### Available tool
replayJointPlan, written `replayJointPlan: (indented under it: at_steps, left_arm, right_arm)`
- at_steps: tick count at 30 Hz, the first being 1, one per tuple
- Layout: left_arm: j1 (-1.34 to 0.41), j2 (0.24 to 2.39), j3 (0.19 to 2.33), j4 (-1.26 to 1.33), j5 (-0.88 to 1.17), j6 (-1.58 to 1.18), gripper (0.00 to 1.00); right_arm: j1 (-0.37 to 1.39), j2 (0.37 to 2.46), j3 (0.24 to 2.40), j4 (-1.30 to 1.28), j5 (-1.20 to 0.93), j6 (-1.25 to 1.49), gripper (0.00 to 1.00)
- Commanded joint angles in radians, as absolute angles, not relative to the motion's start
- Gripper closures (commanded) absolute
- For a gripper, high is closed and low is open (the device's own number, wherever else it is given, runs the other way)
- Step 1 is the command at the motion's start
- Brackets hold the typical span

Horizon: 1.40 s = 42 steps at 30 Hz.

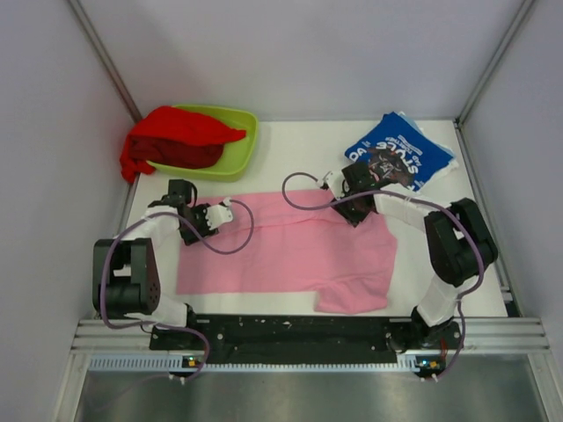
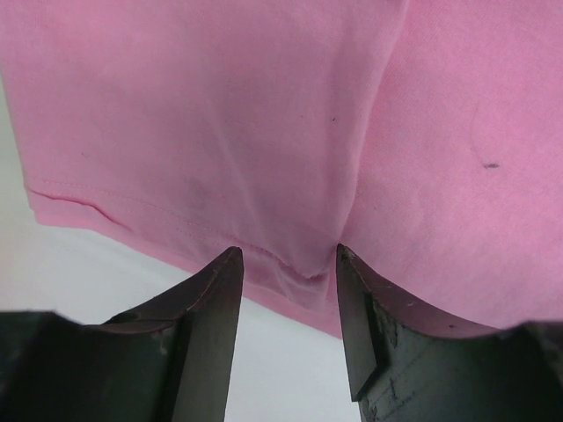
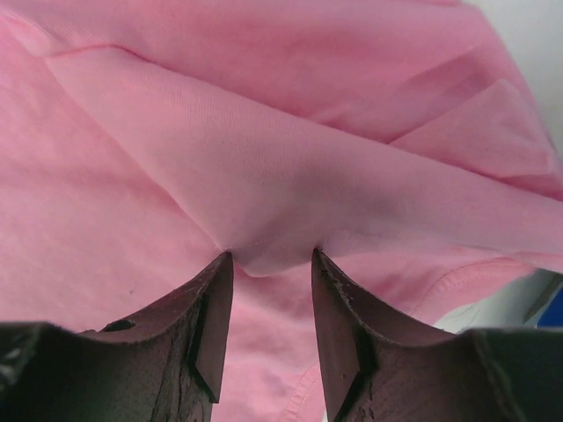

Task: Fold and stack the t-shirts
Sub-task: Fold the flattened tshirt in 1/3 of the way

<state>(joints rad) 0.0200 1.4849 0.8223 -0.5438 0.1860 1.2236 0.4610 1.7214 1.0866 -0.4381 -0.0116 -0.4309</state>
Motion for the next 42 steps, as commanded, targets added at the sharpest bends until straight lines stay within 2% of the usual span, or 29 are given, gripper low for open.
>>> replayJointPlan:
  at_steps: [1, 4, 10, 12, 15, 18, 22, 26, 28, 30, 32, 36, 42]
  left_arm:
    - [0.023, 1.512, 0.811, -0.488, 0.175, 1.232, 0.5]
    - [0.023, 1.523, 0.805, -0.468, 0.163, 1.233, 0.53]
    - [0.021, 1.543, 0.807, -0.446, 0.152, 1.221, 0.69]
    - [0.023, 1.537, 0.807, -0.454, 0.158, 1.22, 0.77]
    - [0.021, 1.525, 0.813, -0.465, 0.164, 1.215, 0.94]
    - [0.021, 1.513, 0.825, -0.488, 0.176, 1.212, 0.94]
    - [0.021, 1.505, 0.834, -0.492, 0.178, 1.213, 0.89]
    - [0.021, 1.514, 0.85, -0.502, 0.175, 1.201, 0.9]
    - [0.021, 1.516, 0.853, -0.506, 0.175, 1.198, 0.92]
    - [0.023, 1.511, 0.85, -0.509, 0.17, 1.2, 0.99]
    - [0.023, 1.505, 0.847, -0.506, 0.161, 1.201, 1.0]
    - [0.021, 1.479, 0.847, -0.489, 0.146, 1.195, 1.0]
    - [0.025, 1.463, 0.87, -0.482, 0.132, 1.184, 1.0]
  right_arm:
    - [0.462, 1.769, 1.123, -0.454, 0.015, -0.494, 0.6]
    - [0.469, 1.778, 1.12, -0.453, 0.005, -0.492, 0.6]
    - [0.492, 1.798, 1.14, -0.434, 0.017, -0.491, 0.6]
    - [0.505, 1.798, 1.138, -0.433, 0.014, -0.5, 0.6]
    - [0.509, 1.793, 1.14, -0.428, 0.005, -0.496, 0.62]
    - [0.515, 1.769, 1.141, -0.426, -0.02, -0.5, 0.62]
    - [0.517, 1.749, 1.143, -0.416, -0.054, -0.497, 0.6]
    - [0.518, 1.781, 1.146, -0.405, -0.049, -0.488, 0.61]
    - [0.517, 1.804, 1.152, -0.407, -0.035, -0.483, 0.68]
    - [0.517, 1.809, 1.152, -0.407, -0.015, -0.477, 0.81]
    - [0.517, 1.802, 1.15, -0.411, -0.005, -0.477, 0.91]
    - [0.515, 1.763, 1.158, -0.425, 0.025, -0.471, 0.99]
    - [0.517, 1.703, 1.186, -0.483, 0.032, -0.468, 1.0]
